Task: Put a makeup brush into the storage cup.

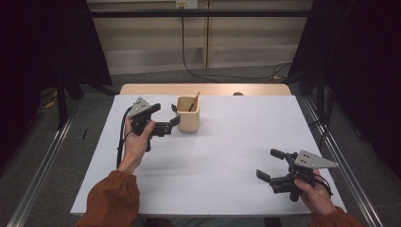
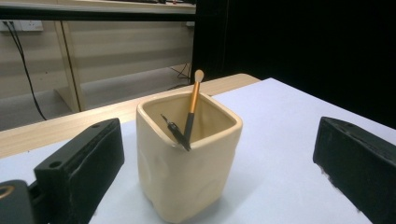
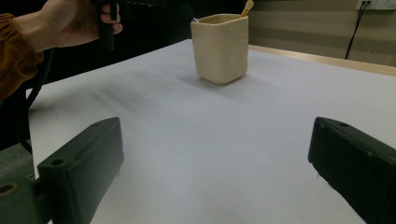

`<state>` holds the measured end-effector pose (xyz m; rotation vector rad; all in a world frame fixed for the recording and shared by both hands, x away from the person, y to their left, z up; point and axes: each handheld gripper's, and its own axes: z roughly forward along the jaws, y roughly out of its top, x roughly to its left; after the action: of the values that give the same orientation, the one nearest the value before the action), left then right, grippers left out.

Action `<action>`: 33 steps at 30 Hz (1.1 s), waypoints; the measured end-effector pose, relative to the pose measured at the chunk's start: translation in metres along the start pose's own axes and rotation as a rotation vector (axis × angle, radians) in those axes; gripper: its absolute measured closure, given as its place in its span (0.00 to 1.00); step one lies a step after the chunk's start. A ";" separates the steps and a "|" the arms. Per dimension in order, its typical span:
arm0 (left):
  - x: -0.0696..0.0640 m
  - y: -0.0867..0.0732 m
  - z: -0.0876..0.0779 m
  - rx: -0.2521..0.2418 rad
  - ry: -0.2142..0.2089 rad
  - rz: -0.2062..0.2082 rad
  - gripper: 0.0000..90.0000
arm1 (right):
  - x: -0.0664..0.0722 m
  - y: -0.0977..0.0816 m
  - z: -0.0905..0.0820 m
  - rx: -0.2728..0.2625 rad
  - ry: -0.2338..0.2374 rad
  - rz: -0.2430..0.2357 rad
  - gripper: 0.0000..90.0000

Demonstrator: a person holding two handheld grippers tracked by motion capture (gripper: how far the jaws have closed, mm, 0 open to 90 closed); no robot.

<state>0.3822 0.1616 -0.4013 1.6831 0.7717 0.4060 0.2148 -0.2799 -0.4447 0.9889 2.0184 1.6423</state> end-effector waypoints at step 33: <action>-0.036 -0.032 -0.068 -0.032 -0.023 0.041 0.02 | 0.001 -0.001 0.000 0.005 -0.006 -0.004 0.03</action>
<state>0.3040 0.1903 -0.4096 1.6728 0.7113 0.4250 0.2140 -0.2797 -0.4451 0.9900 2.0197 1.6316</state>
